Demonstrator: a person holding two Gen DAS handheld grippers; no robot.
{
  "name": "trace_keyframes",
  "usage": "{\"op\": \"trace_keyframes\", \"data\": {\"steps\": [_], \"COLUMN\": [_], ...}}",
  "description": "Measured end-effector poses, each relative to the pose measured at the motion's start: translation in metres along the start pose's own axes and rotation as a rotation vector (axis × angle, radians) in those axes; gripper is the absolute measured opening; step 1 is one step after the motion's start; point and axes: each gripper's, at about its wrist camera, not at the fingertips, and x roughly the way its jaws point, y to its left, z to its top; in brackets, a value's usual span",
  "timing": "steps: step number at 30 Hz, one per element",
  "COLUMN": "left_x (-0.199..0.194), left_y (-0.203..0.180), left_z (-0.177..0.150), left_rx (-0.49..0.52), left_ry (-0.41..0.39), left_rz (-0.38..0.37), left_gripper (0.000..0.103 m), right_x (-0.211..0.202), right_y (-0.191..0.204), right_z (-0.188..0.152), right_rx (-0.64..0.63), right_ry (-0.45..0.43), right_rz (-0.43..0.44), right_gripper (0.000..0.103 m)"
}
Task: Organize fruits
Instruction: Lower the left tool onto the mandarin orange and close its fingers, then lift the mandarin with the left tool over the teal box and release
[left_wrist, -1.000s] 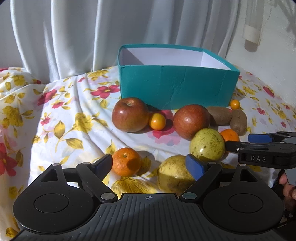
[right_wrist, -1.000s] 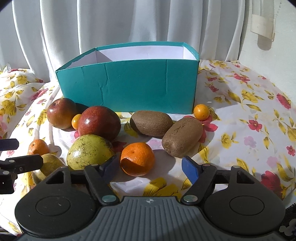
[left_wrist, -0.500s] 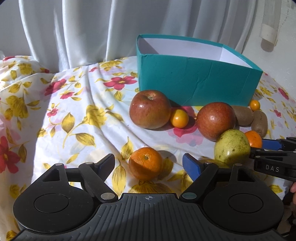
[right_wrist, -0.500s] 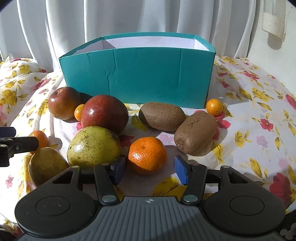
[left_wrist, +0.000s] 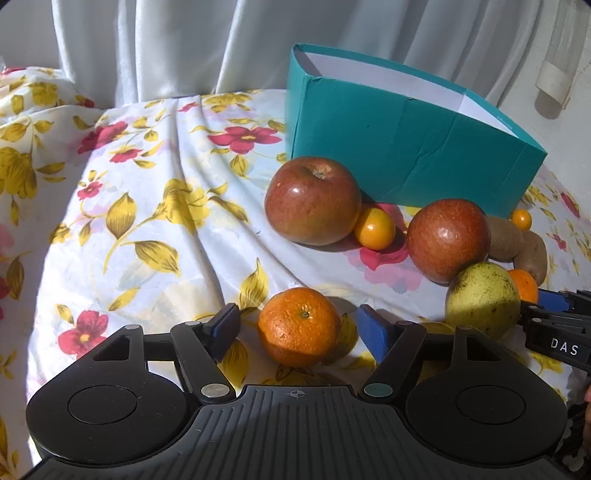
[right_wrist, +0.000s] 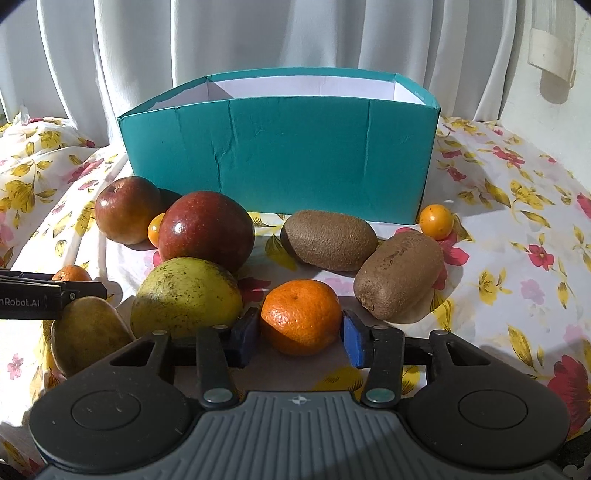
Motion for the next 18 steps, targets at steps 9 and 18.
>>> {"op": "trace_keyframes", "data": {"steps": [9,18], "left_x": [-0.002,-0.015], "left_y": [-0.003,-0.008], "left_z": [0.004,0.007], "left_rx": [0.018,0.038], "left_ry": [0.028,0.010], "left_rz": [-0.008,0.022], "left_gripper": [0.049,0.048], "right_x": [0.000,-0.005], "right_y": [0.000,-0.005], "right_z": [-0.001,-0.002], "right_rx": [-0.001,0.016], "right_ry": [0.003,-0.007], "right_rz": [0.005,-0.005], "right_gripper": [0.047,0.045]}}
